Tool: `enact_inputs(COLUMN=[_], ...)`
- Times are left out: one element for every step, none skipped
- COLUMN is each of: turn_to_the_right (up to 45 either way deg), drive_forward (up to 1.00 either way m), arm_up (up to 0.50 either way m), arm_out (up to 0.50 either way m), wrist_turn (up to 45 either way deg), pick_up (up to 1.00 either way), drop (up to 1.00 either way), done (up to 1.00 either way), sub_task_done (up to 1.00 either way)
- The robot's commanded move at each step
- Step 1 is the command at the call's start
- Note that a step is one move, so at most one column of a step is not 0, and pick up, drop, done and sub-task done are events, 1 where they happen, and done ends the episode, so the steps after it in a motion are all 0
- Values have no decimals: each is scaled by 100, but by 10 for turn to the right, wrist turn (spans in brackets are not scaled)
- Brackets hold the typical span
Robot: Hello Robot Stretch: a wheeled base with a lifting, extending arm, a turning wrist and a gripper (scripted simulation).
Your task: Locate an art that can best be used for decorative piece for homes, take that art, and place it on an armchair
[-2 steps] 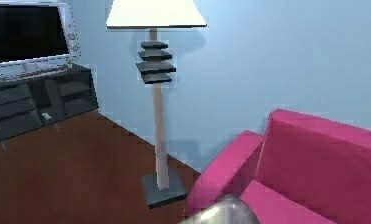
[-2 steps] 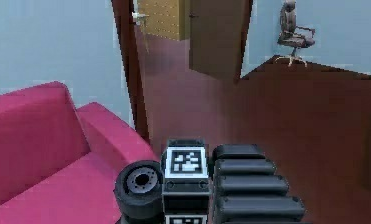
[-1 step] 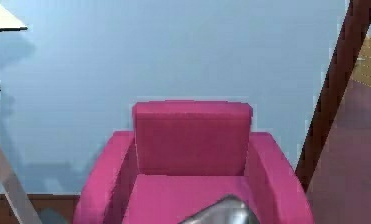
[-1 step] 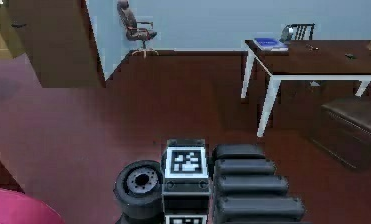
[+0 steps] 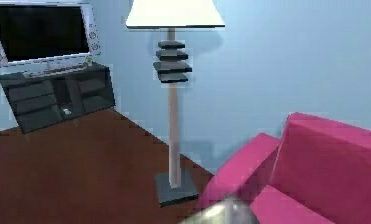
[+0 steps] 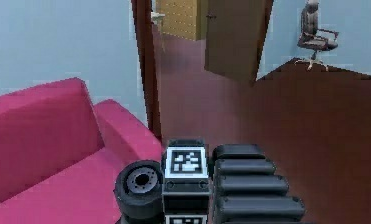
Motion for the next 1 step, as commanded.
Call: enact_inputs(turn_to_the_right=[-360], drive_forward=[0], arm_up=[0], arm_out=[0], wrist_turn=[0], pick_up=[0], drop=[0], done=[0], sub_task_done=[0])
